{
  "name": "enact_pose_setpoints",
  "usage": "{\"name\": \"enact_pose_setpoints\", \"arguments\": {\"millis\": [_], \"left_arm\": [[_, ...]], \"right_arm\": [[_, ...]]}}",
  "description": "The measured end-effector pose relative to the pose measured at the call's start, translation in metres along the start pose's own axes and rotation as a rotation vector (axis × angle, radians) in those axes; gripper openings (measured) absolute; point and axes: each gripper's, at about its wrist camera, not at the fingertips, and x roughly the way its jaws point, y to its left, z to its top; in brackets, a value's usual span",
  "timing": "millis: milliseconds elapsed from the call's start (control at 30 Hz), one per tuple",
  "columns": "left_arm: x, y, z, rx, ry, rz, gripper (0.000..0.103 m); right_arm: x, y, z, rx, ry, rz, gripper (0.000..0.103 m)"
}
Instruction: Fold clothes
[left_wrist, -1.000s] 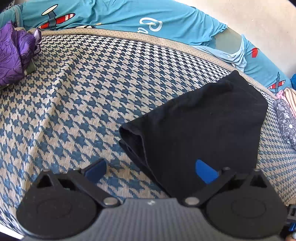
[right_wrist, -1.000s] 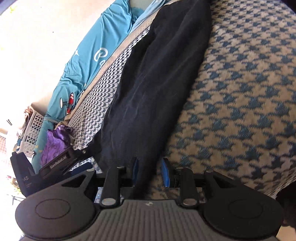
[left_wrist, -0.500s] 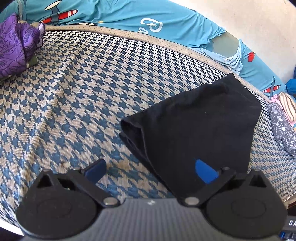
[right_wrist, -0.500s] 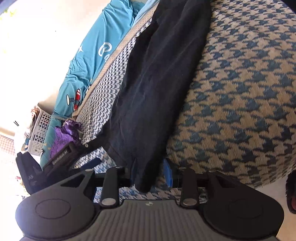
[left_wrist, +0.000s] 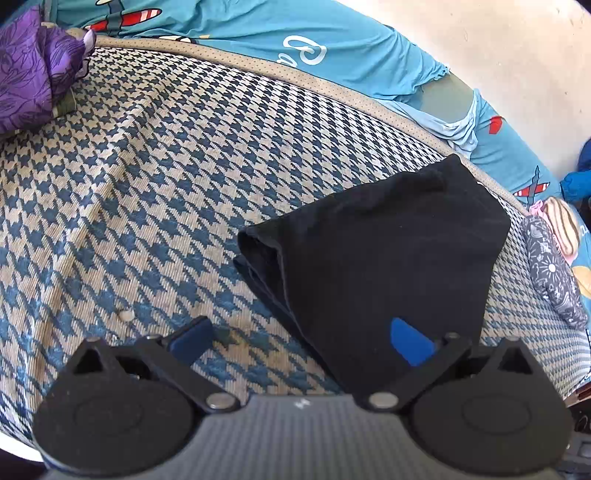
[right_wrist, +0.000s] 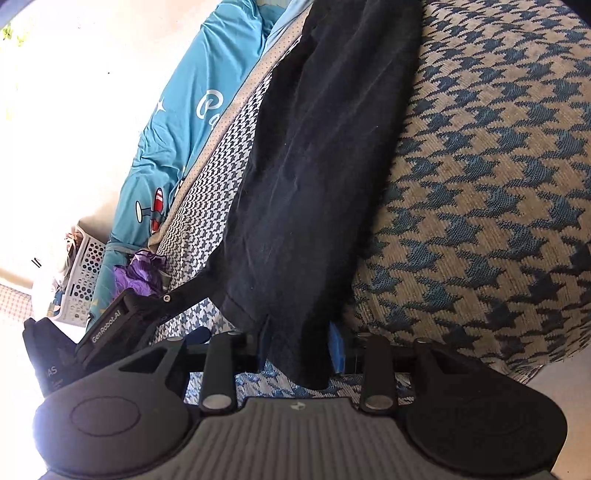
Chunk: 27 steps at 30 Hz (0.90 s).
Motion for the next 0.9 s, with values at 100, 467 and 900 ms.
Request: {"name": "enact_pose_setpoints", "arguments": {"millis": [100,467,900], "left_arm": [[0.0,0.001,0.0,-0.002,0.0,-0.005,0.103],[0.002,0.013,0.003,-0.132,0.02,-0.156,0.103],[0.026,0.0,0.006,-0.218,0.024,-0.253,0.103]], "right_arm": [[0.002,0.001,0.001,-0.013,-0.007,-0.008,0.007],[-0.01,-0.001,0.015,0.079,-0.072,0.124,0.006],[-0.02,-0.001,0.025,0.157,-0.099,0.206,0.006]]}}
